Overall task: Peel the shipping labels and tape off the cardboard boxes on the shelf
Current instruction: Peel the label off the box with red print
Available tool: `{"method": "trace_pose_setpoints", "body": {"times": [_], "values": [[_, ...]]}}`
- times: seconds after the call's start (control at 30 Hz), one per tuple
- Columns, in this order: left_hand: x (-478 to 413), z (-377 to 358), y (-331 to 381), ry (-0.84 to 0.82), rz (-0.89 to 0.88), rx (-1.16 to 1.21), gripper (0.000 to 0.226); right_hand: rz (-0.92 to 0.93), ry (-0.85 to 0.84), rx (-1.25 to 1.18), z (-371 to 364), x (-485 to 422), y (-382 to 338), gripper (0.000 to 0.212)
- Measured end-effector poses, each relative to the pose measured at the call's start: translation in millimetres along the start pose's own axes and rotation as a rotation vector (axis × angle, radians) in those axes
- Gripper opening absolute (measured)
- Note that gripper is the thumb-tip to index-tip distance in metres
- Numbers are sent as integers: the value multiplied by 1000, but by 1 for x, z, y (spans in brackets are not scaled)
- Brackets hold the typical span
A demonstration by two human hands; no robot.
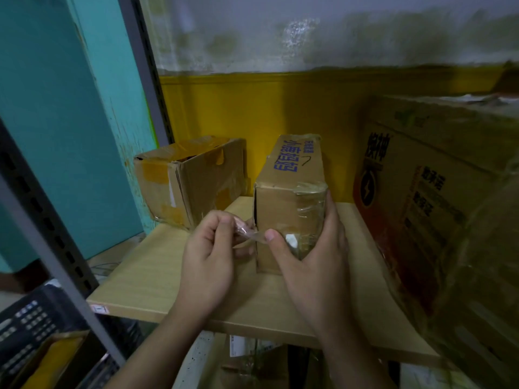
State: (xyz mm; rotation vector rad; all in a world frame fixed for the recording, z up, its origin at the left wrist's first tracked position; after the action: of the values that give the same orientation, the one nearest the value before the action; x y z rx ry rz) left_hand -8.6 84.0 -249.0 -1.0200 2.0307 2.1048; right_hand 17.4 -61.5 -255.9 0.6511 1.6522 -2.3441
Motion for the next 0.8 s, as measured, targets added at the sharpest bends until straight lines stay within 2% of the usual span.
{"method": "trace_pose_setpoints", "body": {"times": [0.1, 0.43, 0.67, 0.8], "values": [[-1, -2, 2, 7, 70, 99, 31, -1, 0, 1, 0, 0, 0, 100], [-16, -8, 2, 47, 168, 47, 24, -7, 0, 1, -1, 0, 1, 99], [-29, -11, -4, -21, 256, 13, 22, -2, -4, 10, 0, 0, 0, 98], [-30, -17, -11, -6, 305, 57, 7, 4, 3, 9, 0, -1, 0, 96]]}}
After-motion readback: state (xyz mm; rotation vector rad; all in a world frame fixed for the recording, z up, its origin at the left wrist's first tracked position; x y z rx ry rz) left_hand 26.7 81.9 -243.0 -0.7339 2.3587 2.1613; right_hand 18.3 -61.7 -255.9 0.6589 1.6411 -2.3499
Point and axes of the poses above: each hand's wrist, its own x-axis away from the middle knuckle, its own z-axis out of the back of the hand, y = z × x, the point moved 2 cm from there along -x, towards the middle knuckle, and after that the axes turned 3 degrees about -z, right-handed, at the moved point
